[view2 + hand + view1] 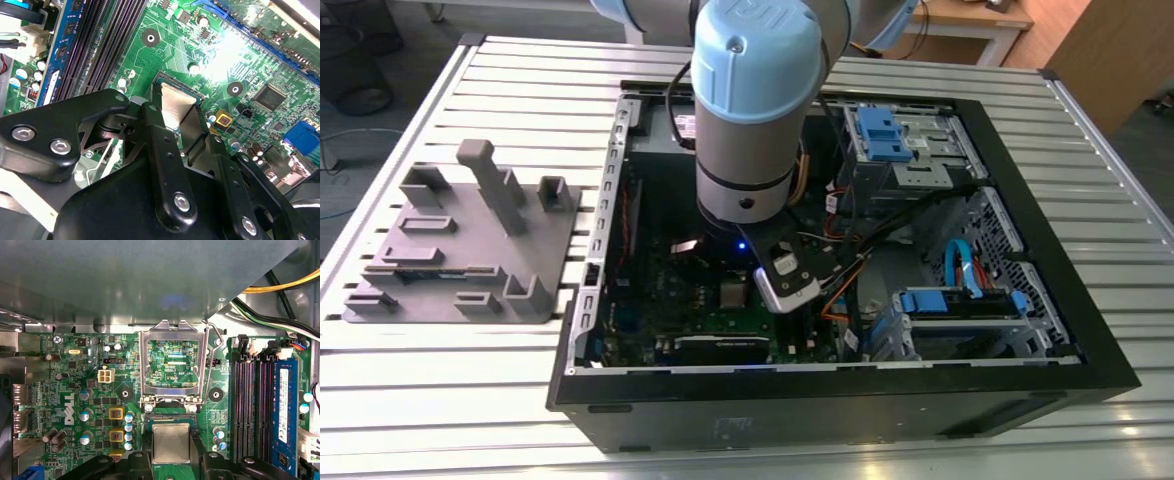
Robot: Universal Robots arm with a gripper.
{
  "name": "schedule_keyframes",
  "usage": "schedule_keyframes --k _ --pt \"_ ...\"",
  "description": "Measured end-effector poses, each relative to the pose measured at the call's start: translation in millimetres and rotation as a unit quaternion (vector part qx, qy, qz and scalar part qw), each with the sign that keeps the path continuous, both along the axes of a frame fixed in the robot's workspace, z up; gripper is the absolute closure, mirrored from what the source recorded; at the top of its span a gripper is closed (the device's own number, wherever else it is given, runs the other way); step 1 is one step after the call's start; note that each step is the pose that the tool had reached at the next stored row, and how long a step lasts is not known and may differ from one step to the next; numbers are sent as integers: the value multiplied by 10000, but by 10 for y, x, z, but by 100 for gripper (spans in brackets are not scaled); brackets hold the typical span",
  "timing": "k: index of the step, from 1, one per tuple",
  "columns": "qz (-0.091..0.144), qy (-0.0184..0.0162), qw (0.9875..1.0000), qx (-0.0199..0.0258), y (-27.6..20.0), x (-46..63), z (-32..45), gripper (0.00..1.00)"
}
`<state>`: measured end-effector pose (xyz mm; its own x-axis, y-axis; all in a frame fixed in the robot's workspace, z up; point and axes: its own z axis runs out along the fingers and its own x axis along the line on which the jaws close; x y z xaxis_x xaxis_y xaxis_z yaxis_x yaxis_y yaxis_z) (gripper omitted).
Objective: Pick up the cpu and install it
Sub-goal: 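Place the cpu into insertion slot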
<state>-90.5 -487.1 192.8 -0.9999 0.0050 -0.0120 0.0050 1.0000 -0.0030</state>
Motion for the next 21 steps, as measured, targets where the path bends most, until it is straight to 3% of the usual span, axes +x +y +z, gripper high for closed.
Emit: schedule_keyframes --k 21 --pt "0 0 10000 0 0 0 -9 62"
